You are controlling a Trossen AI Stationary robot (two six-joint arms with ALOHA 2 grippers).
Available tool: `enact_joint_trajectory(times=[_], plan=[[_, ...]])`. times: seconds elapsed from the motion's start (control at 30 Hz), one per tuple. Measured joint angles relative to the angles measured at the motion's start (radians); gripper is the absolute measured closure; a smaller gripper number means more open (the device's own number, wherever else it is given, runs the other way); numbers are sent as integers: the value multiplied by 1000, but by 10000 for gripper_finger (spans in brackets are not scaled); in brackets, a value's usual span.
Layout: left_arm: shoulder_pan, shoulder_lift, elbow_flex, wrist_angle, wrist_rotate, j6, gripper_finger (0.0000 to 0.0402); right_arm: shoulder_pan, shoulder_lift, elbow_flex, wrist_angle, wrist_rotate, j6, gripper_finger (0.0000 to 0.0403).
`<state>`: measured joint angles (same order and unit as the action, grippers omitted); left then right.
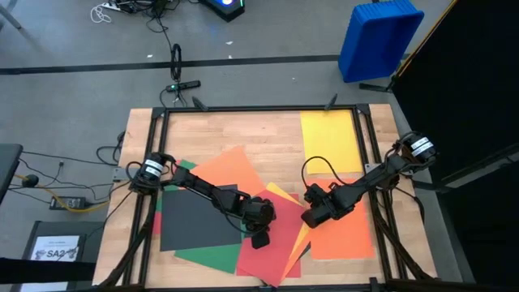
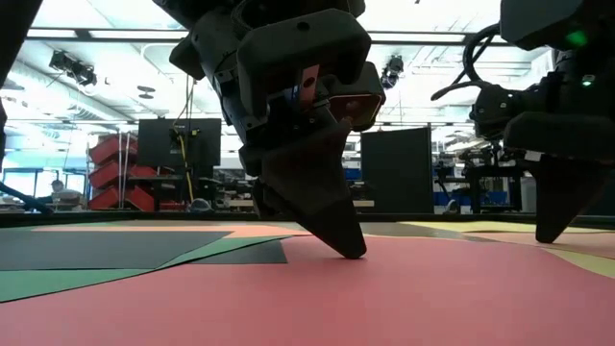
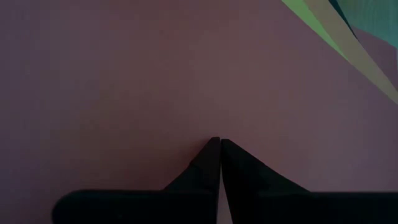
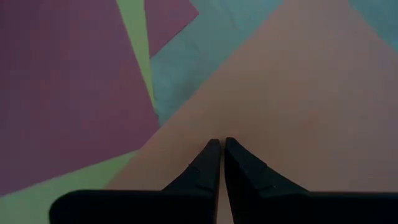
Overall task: Organize paper
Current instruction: Move the orange colored paper to the bottom right of the table
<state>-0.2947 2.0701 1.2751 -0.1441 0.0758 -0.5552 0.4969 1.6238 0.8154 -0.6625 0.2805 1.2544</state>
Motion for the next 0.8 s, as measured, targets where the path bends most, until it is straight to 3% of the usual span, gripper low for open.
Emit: enact_joint_trajectory(times=[0.8], plan=[[0,0,-1,19,-1,-6,402,0,-26,-5,-70,-39,48,403]])
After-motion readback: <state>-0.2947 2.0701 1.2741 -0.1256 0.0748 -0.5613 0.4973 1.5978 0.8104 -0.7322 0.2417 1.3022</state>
